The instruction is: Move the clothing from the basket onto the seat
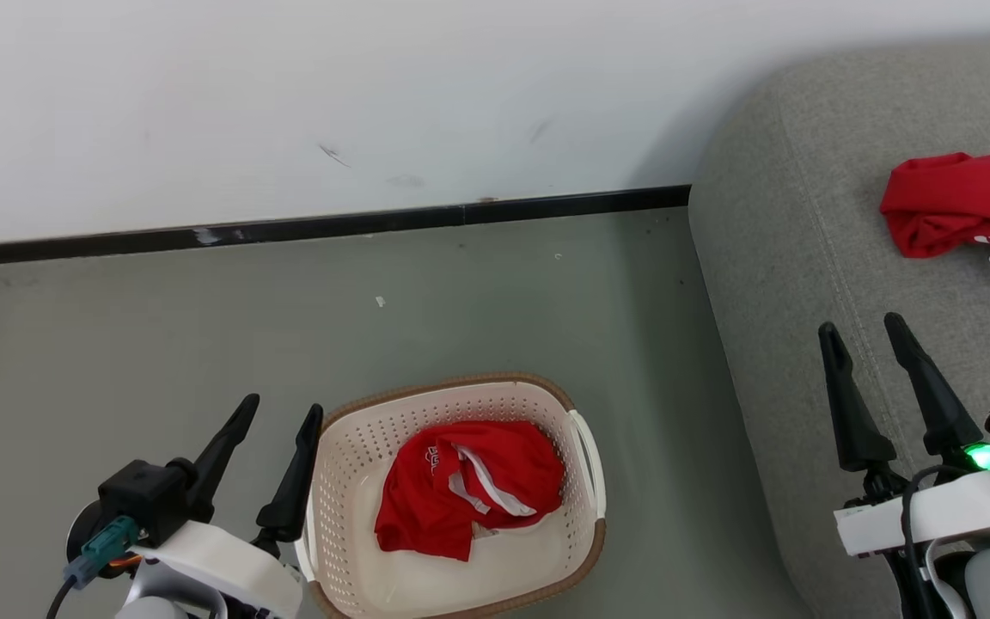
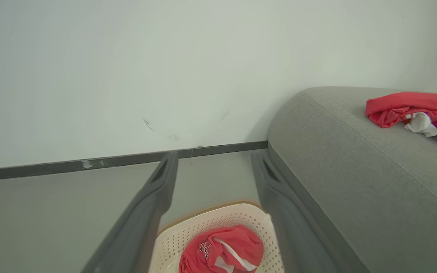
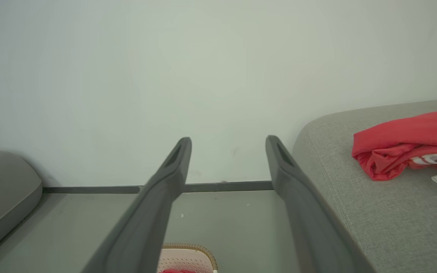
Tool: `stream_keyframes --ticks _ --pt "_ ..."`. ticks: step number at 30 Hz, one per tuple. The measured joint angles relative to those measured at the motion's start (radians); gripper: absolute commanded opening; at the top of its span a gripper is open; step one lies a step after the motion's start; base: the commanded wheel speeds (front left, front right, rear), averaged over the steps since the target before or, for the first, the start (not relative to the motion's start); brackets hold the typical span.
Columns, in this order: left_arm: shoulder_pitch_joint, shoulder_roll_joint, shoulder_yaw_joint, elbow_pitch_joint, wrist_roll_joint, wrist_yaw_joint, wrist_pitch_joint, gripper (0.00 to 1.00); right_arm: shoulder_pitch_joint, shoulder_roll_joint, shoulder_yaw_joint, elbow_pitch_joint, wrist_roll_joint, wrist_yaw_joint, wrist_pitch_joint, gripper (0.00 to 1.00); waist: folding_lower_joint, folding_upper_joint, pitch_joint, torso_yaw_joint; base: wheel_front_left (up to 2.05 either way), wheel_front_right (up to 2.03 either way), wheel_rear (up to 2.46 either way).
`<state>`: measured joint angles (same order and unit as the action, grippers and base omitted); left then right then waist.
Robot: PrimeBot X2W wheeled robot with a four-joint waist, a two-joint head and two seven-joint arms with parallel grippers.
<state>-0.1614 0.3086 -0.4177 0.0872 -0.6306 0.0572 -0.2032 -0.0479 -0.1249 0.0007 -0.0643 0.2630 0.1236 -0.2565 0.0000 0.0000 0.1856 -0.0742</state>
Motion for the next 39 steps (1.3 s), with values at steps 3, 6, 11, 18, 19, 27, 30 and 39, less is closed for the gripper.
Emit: stream_keyframes --ticks 3,6,11,18,19,27,30,39 --pt "-0.019 -0.001 -0.007 0.002 0.000 -0.009 0.006 1.00 -0.004 0.008 -0.013 -0.011 0.000 0.000 0.000 1.00 0.0000 0.0000 0.023 -0.009 0.00 0.00 0.00" --pt "-0.039 -0.002 -0.015 0.006 0.004 -0.017 0.014 1.00 -0.006 0.022 -0.023 -0.027 0.001 0.000 0.000 1.00 0.0001 0.0000 0.046 -0.018 0.00 0.00 0.00" --pt "-0.070 -0.001 -0.030 0.020 0.011 -0.026 0.029 1.00 -0.020 0.030 -0.032 -0.041 0.002 0.000 0.000 1.00 0.0000 0.0000 0.087 -0.035 0.00 0.00 0.00" --pt "-0.113 0.005 -0.067 0.063 0.033 -0.053 0.063 1.00 -0.051 0.036 -0.047 -0.072 0.002 0.000 0.000 1.00 0.0001 0.0000 0.155 -0.063 0.00 0.00 0.00" --pt "-0.120 0.007 -0.072 0.068 0.041 -0.057 0.068 1.00 -0.056 0.037 -0.048 -0.075 0.002 0.000 0.000 1.00 0.0000 0.0000 0.164 -0.066 0.00 0.00 0.00" --pt "-0.174 0.020 -0.103 0.128 0.077 -0.079 0.090 1.00 -0.085 0.053 -0.050 -0.098 0.002 0.000 0.000 1.00 0.0000 0.0000 0.234 -0.097 0.00 0.00 0.00" --pt "-0.196 0.021 -0.110 0.149 0.082 -0.088 0.097 1.00 -0.094 0.057 -0.050 -0.107 0.002 0.000 0.000 1.00 0.0000 0.0000 0.260 -0.109 0.00 0.00 0.00" --pt "-0.248 0.025 -0.136 0.226 0.116 -0.105 0.124 1.00 -0.131 0.067 -0.053 -0.132 0.006 0.000 0.000 1.00 0.0000 0.0000 0.336 -0.150 0.00 0.00 0.00"
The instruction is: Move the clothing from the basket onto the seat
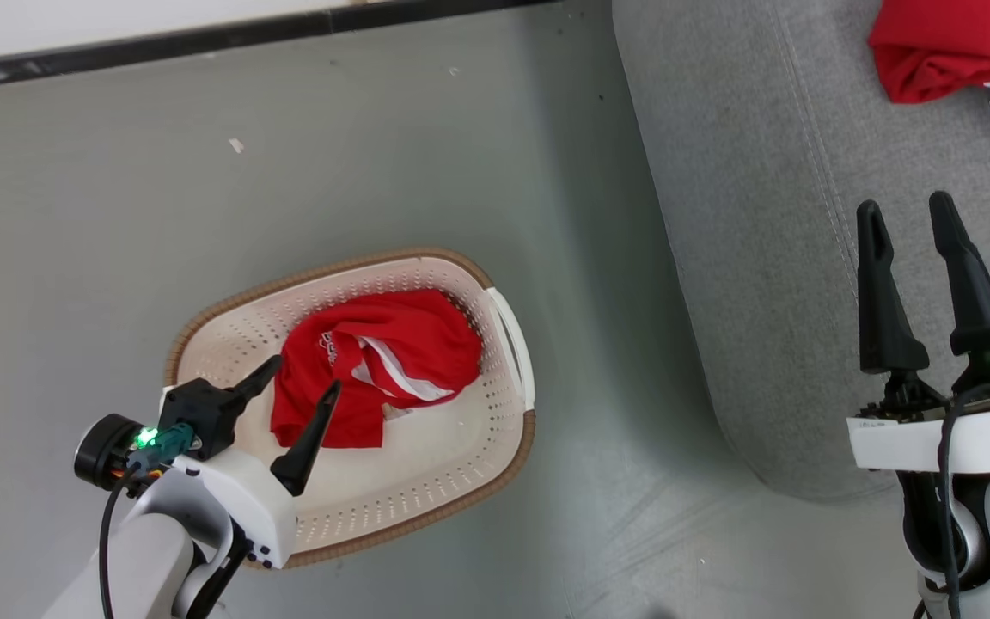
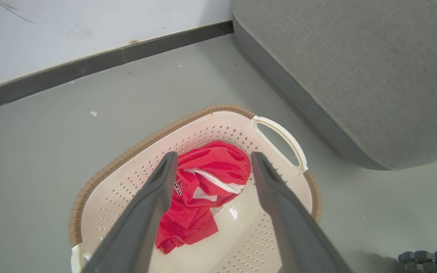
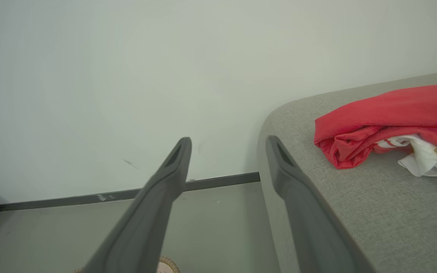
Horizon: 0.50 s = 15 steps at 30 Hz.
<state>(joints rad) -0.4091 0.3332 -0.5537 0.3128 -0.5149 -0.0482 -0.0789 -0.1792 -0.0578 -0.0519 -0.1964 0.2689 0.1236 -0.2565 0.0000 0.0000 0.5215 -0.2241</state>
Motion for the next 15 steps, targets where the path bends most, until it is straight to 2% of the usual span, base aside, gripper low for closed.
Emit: stream_keyframes --ticks 15 --pt "-0.113 0.010 -0.010 0.138 0.027 -0.017 0.034 1.00 -0.060 0.013 0.025 -0.030 0.003 0.000 0.000 1.00 0.0000 0.0000 0.130 -0.070 0.00 0.00 0.00"
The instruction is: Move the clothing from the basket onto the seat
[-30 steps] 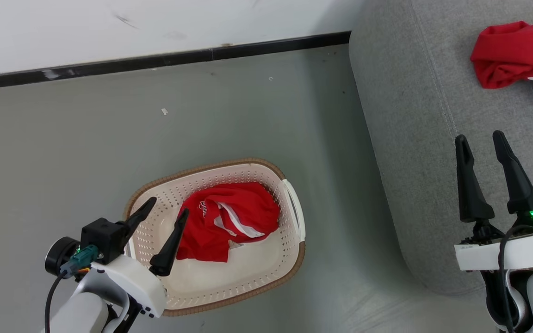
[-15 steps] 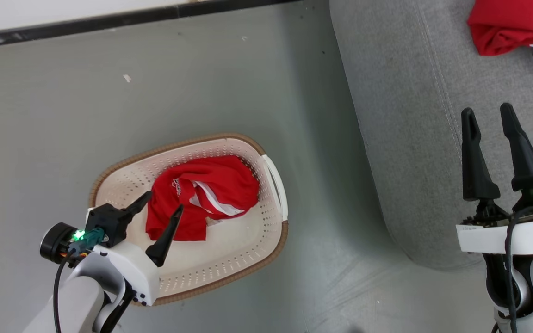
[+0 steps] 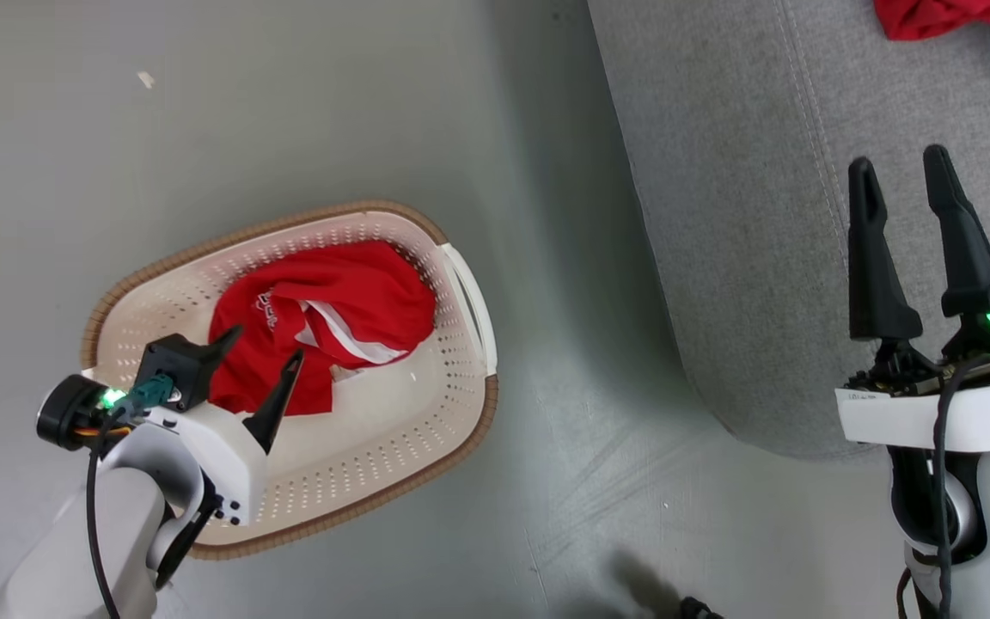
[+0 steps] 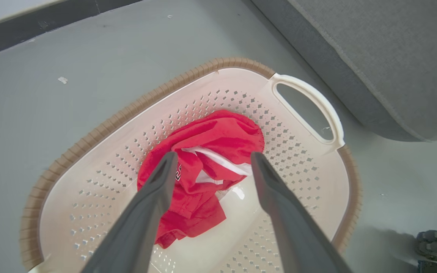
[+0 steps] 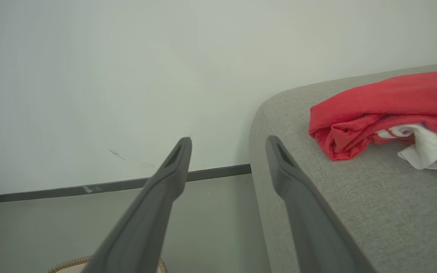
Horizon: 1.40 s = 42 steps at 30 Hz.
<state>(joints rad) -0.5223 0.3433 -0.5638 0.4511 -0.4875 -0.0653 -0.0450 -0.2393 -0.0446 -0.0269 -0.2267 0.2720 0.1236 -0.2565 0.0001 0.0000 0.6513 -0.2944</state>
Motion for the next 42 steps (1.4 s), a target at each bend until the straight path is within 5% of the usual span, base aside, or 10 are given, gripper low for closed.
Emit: stream_keyframes --ticks 13,42 --pt "-0.099 0.055 -0.045 0.086 0.105 -0.008 0.015 1.00 -0.074 0.003 0.040 -0.015 0.010 0.000 0.000 1.00 0.0000 0.0000 0.110 -0.054 0.00 0.00 0.00" --pt "-0.253 0.002 0.011 0.253 0.066 0.021 0.049 1.00 -0.192 0.004 0.079 -0.021 0.119 0.000 0.000 1.00 0.0000 0.0000 0.273 -0.155 0.00 0.00 0.00"
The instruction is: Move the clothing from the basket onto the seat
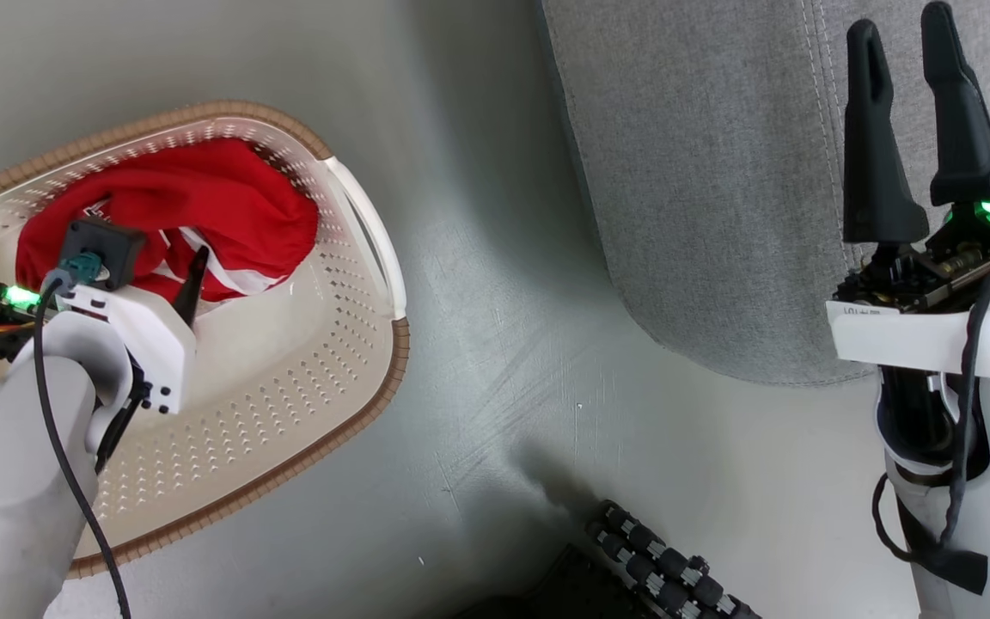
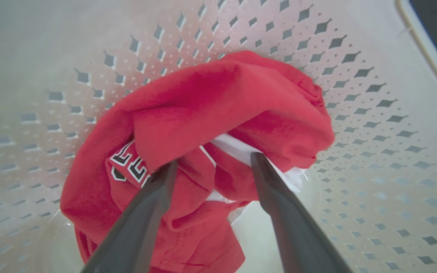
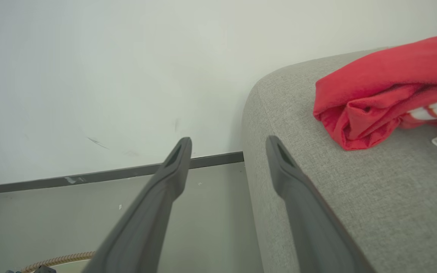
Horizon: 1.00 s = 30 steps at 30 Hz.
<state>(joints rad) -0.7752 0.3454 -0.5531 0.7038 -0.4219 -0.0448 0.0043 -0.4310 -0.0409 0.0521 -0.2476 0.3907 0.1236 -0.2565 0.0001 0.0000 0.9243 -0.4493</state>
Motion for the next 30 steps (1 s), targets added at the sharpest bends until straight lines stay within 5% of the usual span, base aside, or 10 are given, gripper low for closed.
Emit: stream_keyframes --ticks 2,4,5,6,30 --pt "-0.013 -0.001 0.003 0.007 0.000 0.000 -0.002 1.00 -0.010 0.000 0.001 0.000 0.005 0.000 0.000 1.00 0.0000 0.0000 0.007 -0.005 0.00 0.00 0.00" --pt "-0.018 -0.002 0.005 0.017 0.000 0.000 -0.002 0.41 -0.014 0.000 0.002 0.001 0.006 0.000 0.000 1.00 -0.0001 0.0000 0.012 -0.009 0.00 0.00 0.00" --pt "-0.018 -0.002 0.005 0.023 0.000 0.000 -0.003 0.29 -0.017 0.000 0.002 0.002 0.007 0.000 0.000 1.00 0.0000 0.0000 0.014 -0.012 0.00 0.00 0.00" --pt "-0.018 -0.002 0.005 0.028 0.000 0.000 -0.003 0.00 -0.021 0.000 0.002 0.002 0.010 0.000 0.000 1.00 -0.0001 0.0000 0.016 -0.014 0.00 0.00 0.00" --pt "-0.023 -0.024 -0.012 0.089 0.000 -0.038 -0.108 0.00 -0.057 0.000 -0.014 0.027 0.000 0.000 0.000 1.00 0.0000 0.0000 -0.019 0.003 0.00 0.00 0.00"
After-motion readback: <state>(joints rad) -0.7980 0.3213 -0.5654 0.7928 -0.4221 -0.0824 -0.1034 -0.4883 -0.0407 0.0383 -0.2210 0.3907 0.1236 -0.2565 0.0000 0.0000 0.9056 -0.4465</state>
